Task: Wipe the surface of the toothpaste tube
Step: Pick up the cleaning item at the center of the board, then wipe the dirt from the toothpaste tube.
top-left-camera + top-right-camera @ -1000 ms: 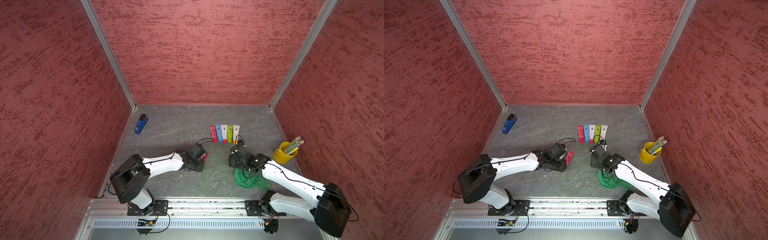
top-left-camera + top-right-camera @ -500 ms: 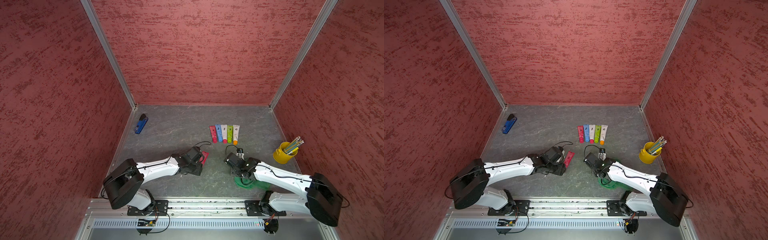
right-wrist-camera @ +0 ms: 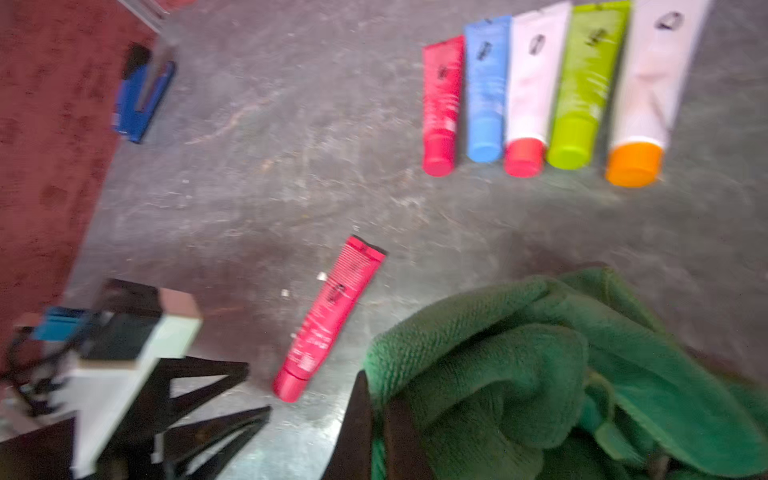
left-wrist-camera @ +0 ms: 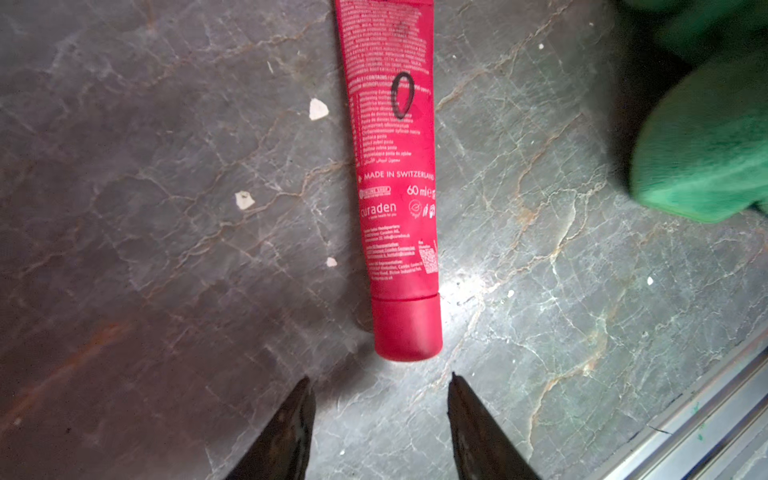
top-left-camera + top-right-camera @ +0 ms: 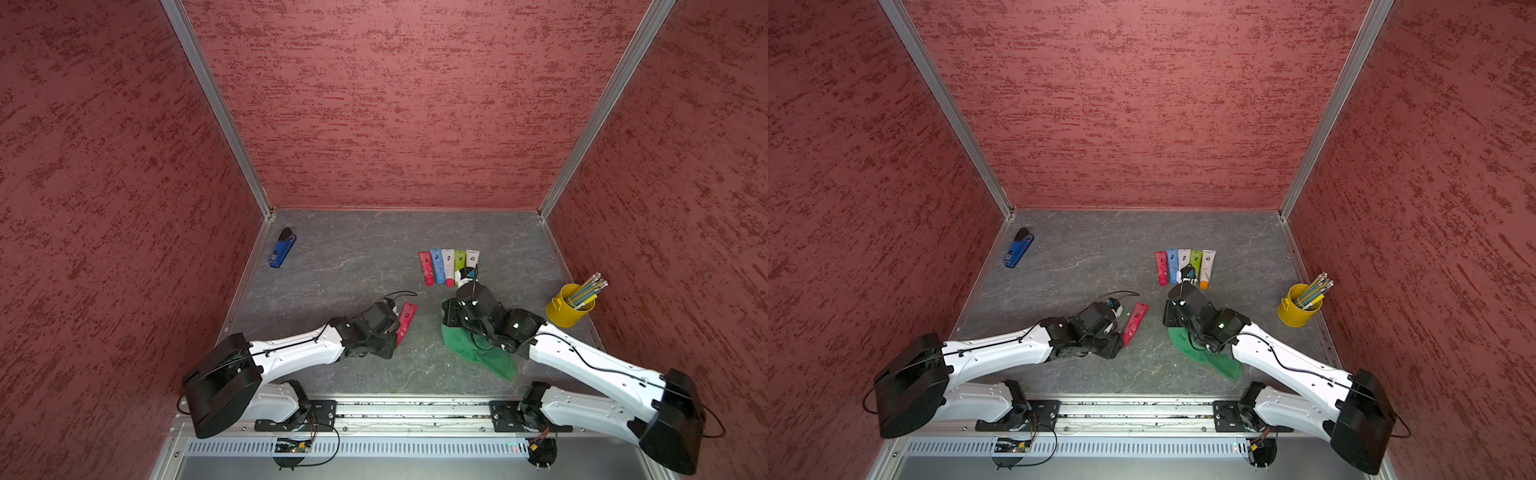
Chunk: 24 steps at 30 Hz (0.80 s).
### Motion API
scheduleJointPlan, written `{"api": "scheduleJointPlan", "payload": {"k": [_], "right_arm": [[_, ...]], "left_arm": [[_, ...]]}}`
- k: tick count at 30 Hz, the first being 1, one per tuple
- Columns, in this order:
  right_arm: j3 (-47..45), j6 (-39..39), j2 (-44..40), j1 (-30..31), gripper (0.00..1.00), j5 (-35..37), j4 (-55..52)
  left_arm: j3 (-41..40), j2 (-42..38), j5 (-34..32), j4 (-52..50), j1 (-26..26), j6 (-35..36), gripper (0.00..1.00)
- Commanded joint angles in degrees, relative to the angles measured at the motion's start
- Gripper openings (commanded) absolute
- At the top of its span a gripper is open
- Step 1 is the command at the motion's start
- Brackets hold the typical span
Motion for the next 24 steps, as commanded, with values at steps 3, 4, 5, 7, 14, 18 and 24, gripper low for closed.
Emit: {"api": "scheduleJointPlan", "payload": {"k": [3, 4, 5, 7, 14, 18, 24], "right_arm": [[0.99, -6.79, 9.3, -1.94, 0.0, -10.36, 17.09], [0.58, -6.89, 10.9, -2.85, 0.0, -10.74, 18.99], [-0.03, -6.76, 11.96, -3.79, 0.0, -11.46, 20.94], [-2.22, -6.32, 14.16, -6.43, 0.01, -14.32, 26.39], [-5.78, -8.09, 20.14, -9.94, 0.63, -20.66, 33.45], [-10.03, -8.18, 21.35, -9.94, 0.7, -22.24, 37.0], [-13.94, -7.41, 25.15, -9.78, 0.71, -26.29, 44.54]], "left_arm": [[-0.2, 0.28, 0.03, 2.15, -0.25, 2.64, 0.52], [0.18, 0.89, 0.03, 2.19, -0.25, 2.73, 0.51], [0.45, 1.55, 0.07, 2.17, -0.25, 2.8, 0.51], [1.23, 2.98, 0.33, 2.35, -0.25, 3.22, 0.51], [3.04, 5.47, 1.15, 2.87, -0.03, 3.82, 0.46], [2.69, 4.64, 1.92, 4.85, 0.45, 2.52, 0.42], [3.36, 6.06, 2.26, 5.56, 1.25, 3.39, 0.42]]}}
